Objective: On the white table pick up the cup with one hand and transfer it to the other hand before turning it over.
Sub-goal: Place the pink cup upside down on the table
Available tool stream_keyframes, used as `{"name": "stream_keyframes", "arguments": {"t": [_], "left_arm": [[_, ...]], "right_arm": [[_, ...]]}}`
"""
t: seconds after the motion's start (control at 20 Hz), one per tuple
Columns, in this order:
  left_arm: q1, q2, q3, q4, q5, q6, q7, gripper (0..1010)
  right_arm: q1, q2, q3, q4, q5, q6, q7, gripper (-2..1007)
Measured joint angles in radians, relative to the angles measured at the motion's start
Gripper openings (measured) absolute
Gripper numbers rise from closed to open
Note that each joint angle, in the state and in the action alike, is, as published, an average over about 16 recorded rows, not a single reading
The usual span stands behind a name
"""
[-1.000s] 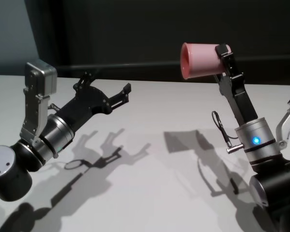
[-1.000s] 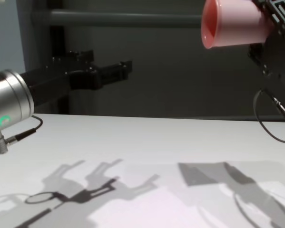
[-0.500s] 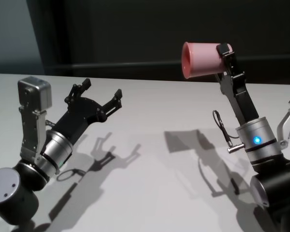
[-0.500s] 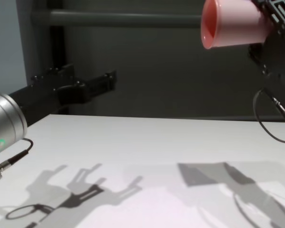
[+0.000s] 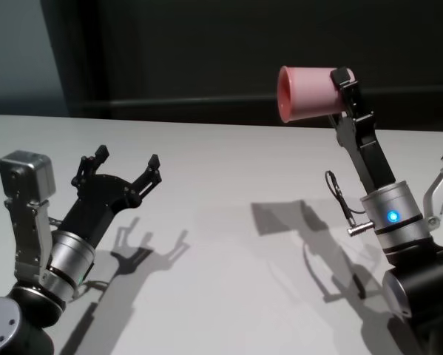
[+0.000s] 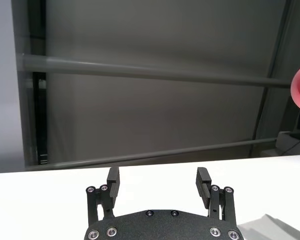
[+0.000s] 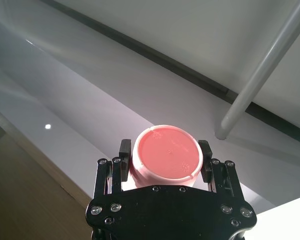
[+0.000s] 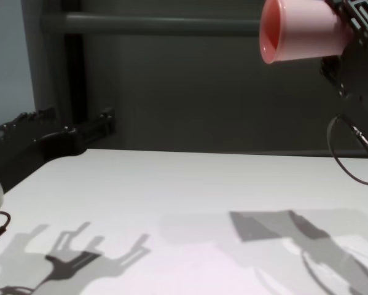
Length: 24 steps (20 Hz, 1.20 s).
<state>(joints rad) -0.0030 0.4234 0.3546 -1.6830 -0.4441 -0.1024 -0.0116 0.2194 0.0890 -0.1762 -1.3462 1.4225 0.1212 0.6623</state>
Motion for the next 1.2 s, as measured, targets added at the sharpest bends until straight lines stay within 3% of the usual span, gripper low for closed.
{"name": "stream_keyframes", "arguments": {"t": [0.5,1.0,1.2], "left_arm": [[0.090,-0.047,-0.057,-0.020,-0.005,-0.050,0.058,1003],[0.102,-0.059,-0.066,-0.016,-0.010,-0.067,0.065,1003],[0.099,-0.058,-0.064,-0.015,-0.010,-0.065,0.064,1003]], "right_arm": [[0.000,0.000,0.000,0.000,0.000,0.000,0.000,781],[-0.001,0.001,0.000,-0.001,-0.001,-0.001,-0.002,781],[-0.007,0.013,-0.002,-0.011,-0.012,-0.011,-0.017,781]]}}
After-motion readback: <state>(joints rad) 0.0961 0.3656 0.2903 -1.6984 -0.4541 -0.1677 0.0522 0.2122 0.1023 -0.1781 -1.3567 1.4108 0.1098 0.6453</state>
